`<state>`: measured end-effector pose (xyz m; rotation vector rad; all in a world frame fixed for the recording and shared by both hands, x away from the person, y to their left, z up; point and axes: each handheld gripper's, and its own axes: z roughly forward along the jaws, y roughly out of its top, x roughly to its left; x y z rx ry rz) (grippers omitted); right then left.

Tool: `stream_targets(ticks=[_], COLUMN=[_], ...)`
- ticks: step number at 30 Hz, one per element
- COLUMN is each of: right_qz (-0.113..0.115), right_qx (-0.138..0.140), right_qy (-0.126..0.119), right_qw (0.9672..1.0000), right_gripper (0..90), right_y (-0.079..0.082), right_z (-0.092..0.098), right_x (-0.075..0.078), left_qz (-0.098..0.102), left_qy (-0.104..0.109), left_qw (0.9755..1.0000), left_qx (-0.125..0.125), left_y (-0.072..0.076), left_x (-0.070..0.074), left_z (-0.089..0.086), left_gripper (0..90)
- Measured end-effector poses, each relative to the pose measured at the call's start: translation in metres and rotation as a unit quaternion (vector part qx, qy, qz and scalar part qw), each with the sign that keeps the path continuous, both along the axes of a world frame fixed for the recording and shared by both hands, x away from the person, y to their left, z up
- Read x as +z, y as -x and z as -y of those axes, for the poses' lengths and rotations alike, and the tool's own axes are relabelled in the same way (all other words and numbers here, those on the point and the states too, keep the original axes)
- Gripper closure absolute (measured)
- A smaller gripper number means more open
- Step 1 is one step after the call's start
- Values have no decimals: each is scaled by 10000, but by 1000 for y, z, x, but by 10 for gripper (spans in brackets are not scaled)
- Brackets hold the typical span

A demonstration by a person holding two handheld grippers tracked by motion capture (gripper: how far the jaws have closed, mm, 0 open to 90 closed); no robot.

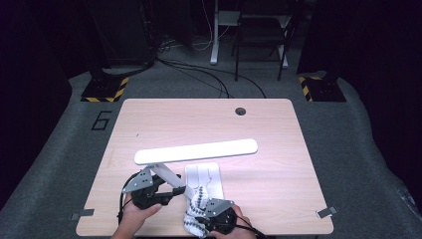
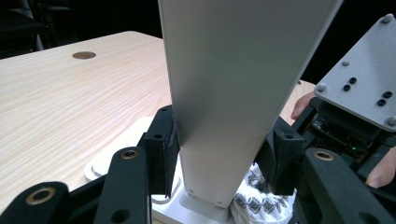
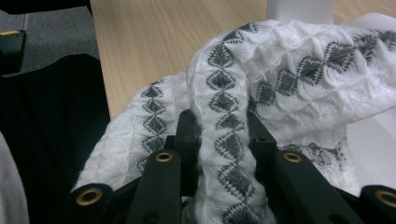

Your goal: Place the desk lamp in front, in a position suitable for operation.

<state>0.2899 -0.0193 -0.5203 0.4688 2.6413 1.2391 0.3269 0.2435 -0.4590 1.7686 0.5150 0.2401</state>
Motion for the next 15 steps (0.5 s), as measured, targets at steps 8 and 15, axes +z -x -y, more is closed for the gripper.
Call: stream_targets(ticks=[8, 15], right_qz=[-172, -278], right_qx=[-131, -336], right_qy=[51, 88], right_qw=[9998, 9990], right_gripper=[720, 719], right_y=[-5, -8], right_z=[15, 38], right_x=[2, 3], left_qz=[-7, -3], left_qy=[-33, -33], left_qw=[10000, 10000], left_qx=[-12, -18], left_y=[0, 0], left_x=[0, 0], left_z=[0, 0], left_gripper=[537, 536])
